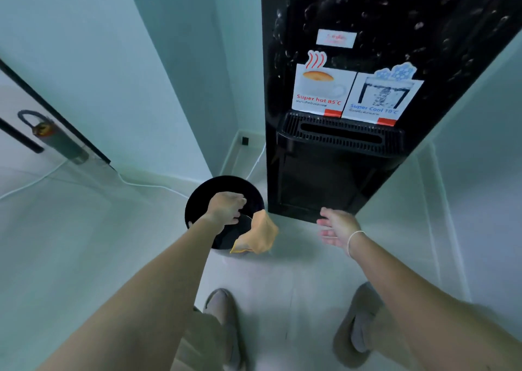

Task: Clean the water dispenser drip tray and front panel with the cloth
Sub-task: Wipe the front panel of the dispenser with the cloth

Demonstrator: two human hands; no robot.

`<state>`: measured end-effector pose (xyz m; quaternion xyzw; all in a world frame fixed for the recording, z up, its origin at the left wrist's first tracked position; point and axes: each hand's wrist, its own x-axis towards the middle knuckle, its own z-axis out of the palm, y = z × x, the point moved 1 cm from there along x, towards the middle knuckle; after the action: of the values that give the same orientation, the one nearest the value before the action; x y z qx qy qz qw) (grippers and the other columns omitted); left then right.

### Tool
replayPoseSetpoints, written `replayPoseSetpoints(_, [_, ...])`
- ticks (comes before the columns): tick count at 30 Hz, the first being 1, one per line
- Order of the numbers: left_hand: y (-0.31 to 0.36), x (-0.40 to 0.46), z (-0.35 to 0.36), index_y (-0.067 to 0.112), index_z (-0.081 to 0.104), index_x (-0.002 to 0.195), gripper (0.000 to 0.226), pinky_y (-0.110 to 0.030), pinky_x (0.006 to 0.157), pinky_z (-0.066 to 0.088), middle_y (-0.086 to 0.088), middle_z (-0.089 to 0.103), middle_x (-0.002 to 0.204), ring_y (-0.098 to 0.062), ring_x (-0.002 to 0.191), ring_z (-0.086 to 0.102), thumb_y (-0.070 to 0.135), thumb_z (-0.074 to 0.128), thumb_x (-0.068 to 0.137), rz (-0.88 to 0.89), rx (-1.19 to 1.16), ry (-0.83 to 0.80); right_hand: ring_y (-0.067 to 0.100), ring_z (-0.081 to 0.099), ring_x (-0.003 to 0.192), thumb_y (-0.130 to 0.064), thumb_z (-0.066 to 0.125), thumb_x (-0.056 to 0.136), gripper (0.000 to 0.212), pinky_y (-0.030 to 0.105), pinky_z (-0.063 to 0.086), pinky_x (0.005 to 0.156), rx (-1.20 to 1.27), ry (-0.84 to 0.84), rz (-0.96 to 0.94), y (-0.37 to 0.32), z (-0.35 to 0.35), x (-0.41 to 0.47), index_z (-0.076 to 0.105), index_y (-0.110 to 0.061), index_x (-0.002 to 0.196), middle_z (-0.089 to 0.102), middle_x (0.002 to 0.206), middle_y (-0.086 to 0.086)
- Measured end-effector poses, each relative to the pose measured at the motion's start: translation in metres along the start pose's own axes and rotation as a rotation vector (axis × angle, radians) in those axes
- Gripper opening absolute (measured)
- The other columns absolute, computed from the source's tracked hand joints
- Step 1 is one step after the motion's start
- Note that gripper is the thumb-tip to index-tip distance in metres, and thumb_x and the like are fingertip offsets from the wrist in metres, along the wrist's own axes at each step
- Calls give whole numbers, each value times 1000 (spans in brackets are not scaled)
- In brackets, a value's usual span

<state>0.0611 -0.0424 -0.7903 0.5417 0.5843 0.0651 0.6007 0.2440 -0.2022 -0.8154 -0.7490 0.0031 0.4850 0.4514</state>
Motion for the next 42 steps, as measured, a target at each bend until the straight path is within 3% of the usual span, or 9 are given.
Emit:
replayPoseSetpoints(5, [-46, 37, 2, 19, 63, 77, 17, -38, 89, 51, -4, 59, 77, -25, 85, 57, 7, 57, 88, -25, 318, 15, 20, 53, 71, -19, 53, 91, 30, 30, 49, 64, -165, -141, 87, 34, 51, 29, 54, -12, 120, 59, 105, 8])
replayPoseSetpoints(9, [-80, 54, 11, 5, 62, 121, 33, -24, 98, 37, -11, 59, 129, -26, 123, 51, 13, 55, 91, -66, 498, -30, 29, 57, 103, -18, 56, 90, 37, 34, 49, 77, -241, -191, 104, 52, 81, 46, 51, -14, 126, 57, 120, 11])
replayPoseSetpoints(13, [-97, 71, 14, 4, 61, 122, 33, -29, 95, 41, -13, 62, 121, -27, 115, 56, 15, 55, 91, -101, 582, -62, 25, 52, 112, -18, 60, 86, 44, 37, 51, 82, -311, -177, 96, 66, 101, 63, 48, -18, 128, 55, 126, 9])
replayPoseSetpoints(18, [-111, 84, 19, 16, 65, 88, 8, -14, 75, 37, 2, 59, 93, -12, 91, 50, 10, 61, 86, -102, 348, 25, 27, 52, 116, -17, 59, 86, 46, 40, 51, 87, -317, -179, 97, 73, 108, 74, 46, -16, 130, 55, 127, 9])
replayPoseSetpoints(21, [-112, 85, 23, 11, 62, 67, 20, -13, 74, 37, 1, 57, 78, -15, 88, 49, 1, 57, 84, -128, 222, 75, 28, 55, 113, -16, 58, 86, 42, 39, 51, 86, -331, -173, 86, 73, 106, 74, 49, -17, 127, 57, 122, 10])
replayPoseSetpoints(26, [-87, 72, 14, 6, 70, 93, 15, -23, 76, 42, -4, 62, 88, -17, 86, 54, 11, 57, 88, 12, 309, -2, 18, 52, 93, -12, 55, 86, 40, 34, 47, 88, -379, -146, -46, 61, 98, 63, 52, -15, 126, 54, 106, 1])
replayPoseSetpoints(31, [-36, 47, 0, 14, 62, 65, 28, -23, 65, 45, -3, 57, 68, -18, 72, 53, 3, 55, 90, 81, 69, -51, 14, 54, 95, -12, 62, 81, 42, 25, 45, 79, -378, -184, -242, 31, 96, 32, 54, -23, 120, 59, 116, -2])
replayPoseSetpoints(37, [30, 4, -23, 4, 62, 89, 14, -36, 71, 54, -13, 62, 82, -25, 77, 61, 2, 48, 93, 107, -195, -169, 13, 39, 127, -20, 75, 72, 74, 30, 36, 105, -489, -208, -592, 1, 84, -22, 39, -26, 136, 41, 139, -5])
replayPoseSetpoints(42, [73, -38, -29, 2, 62, 95, 16, -37, 75, 56, -13, 62, 87, -22, 79, 62, 3, 46, 94, 186, -278, -236, 8, 45, 112, -27, 71, 77, 57, 25, 39, 96, -453, -73, -760, -30, 69, -65, 48, -23, 129, 48, 121, -9])
